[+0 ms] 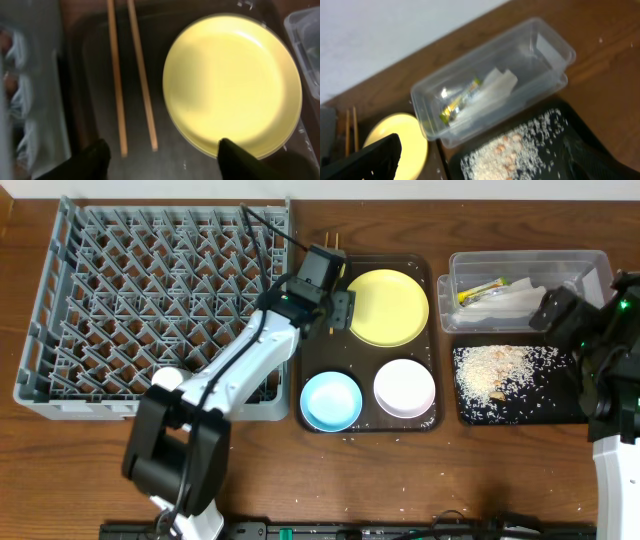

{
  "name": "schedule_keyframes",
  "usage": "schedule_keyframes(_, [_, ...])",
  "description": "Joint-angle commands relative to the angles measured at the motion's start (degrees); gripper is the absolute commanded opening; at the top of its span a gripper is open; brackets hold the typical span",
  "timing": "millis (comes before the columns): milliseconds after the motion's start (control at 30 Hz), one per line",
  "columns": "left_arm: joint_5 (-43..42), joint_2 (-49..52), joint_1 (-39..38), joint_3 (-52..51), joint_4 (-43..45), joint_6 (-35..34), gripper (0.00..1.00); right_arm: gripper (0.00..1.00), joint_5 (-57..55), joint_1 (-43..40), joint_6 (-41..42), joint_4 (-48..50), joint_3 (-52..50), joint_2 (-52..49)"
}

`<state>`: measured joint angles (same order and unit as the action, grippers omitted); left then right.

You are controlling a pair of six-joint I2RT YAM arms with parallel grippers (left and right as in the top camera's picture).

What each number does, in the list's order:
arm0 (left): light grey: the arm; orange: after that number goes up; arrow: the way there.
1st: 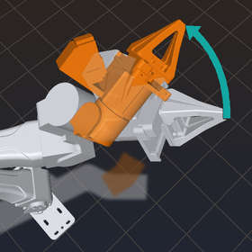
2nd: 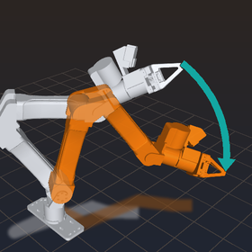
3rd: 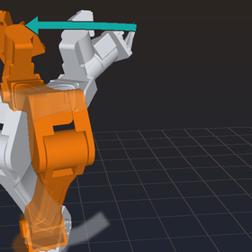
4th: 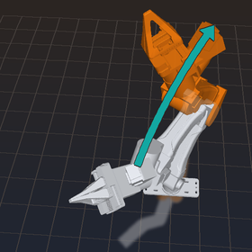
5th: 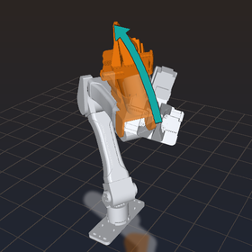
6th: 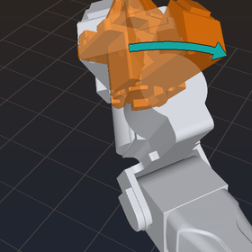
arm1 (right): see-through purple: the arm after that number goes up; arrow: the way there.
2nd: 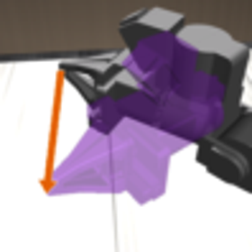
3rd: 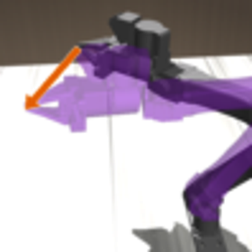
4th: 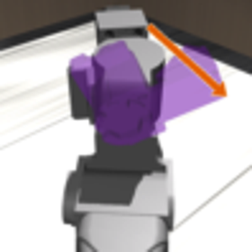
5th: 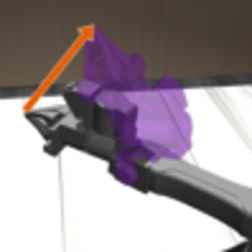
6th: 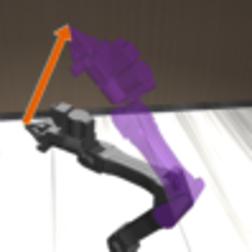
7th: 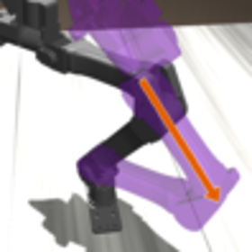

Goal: Sort waste into correct bins and load items into the dishwasher
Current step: 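Reach the left gripper to the wooden chopsticks and grasp them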

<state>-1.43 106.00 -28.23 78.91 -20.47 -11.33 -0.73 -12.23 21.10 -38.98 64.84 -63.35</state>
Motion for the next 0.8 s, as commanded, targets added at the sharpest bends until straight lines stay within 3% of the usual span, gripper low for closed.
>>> schedule_keyframes(0, [3.0,2.4,0.3,1.3,3.3,1.0,0.64,0.99,-0.3,-0.2,0.7,-3.0,0.2,-0.1])
schedule_keyframes(267, [6.0,11.5,1.1,11.1,2.1,4.9,0.61,0.99,-0.3,-0.2,0.7,-9.7,0.2,-0.1])
schedule_keyframes(433, [6.1,14.7,2.5,11.1,6.5,5.1,0.6,0.99,-0.3,-0.1,0.7,-11.0,0.2,-0.1])
schedule_keyframes(533, [6.0,15.9,3.3,11.1,8.7,5.1,0.51,0.99,-0.3,-0.1,0.7,-11.0,0.2,-0.1])
schedule_keyframes(767, [6.0,18.9,2.8,11.1,9.8,5.1,0.5,0.99,-0.3,-0.1,0.7,-11.0,0.2,-0.1])
